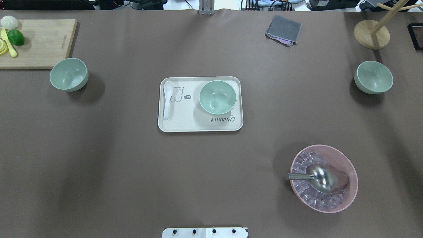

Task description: Stack green bowls together

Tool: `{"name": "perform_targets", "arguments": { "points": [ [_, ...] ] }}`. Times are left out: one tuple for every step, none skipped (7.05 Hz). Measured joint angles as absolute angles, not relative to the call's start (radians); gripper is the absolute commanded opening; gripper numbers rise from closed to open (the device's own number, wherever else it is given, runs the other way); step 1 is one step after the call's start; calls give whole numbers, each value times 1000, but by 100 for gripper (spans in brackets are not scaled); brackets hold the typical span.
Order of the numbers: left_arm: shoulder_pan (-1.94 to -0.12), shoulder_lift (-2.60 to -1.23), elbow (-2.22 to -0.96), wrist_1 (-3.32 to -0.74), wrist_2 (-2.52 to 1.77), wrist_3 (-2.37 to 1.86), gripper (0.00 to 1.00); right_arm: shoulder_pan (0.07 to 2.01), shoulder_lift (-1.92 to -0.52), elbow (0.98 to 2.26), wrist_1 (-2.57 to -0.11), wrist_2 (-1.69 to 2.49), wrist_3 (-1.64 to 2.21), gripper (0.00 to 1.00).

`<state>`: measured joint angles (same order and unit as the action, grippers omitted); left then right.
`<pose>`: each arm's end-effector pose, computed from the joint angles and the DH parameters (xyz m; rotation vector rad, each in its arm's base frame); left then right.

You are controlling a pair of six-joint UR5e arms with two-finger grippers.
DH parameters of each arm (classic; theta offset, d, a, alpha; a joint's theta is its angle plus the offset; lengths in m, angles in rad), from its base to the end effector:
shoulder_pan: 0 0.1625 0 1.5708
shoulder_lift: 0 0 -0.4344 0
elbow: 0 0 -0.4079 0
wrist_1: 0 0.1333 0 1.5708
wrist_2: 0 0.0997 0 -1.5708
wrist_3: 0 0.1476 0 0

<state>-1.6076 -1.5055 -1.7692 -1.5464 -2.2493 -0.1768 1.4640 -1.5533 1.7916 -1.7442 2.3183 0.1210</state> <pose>-0.0586 -0.4857 0.6453 0.0569 0.6843 -0.1683 -0.0216 -0.5111 0.6021 -0.0235 -0.7494 -0.0107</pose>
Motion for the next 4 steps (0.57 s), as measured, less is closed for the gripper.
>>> {"name": "perform_targets", "arguments": {
  "points": [
    [-1608,-1505,-1771,-1546,-2250,-177,98,1464,-1551,1793,-1744,2320,122,100],
    [-1608,-1505,-1774,-1546,-2251,-177,98,1464,-1549,1791,-1744,2319,122,100],
    [-1607,-1504,-1776,-1546,-2251,-178,98,1464,-1546,1789,-1744,2318,122,100],
    [-1607,-1504,-1777,-1544,-2250,-178,98,1464,-1544,1789,-1744,2318,122,100]
  ]
}}
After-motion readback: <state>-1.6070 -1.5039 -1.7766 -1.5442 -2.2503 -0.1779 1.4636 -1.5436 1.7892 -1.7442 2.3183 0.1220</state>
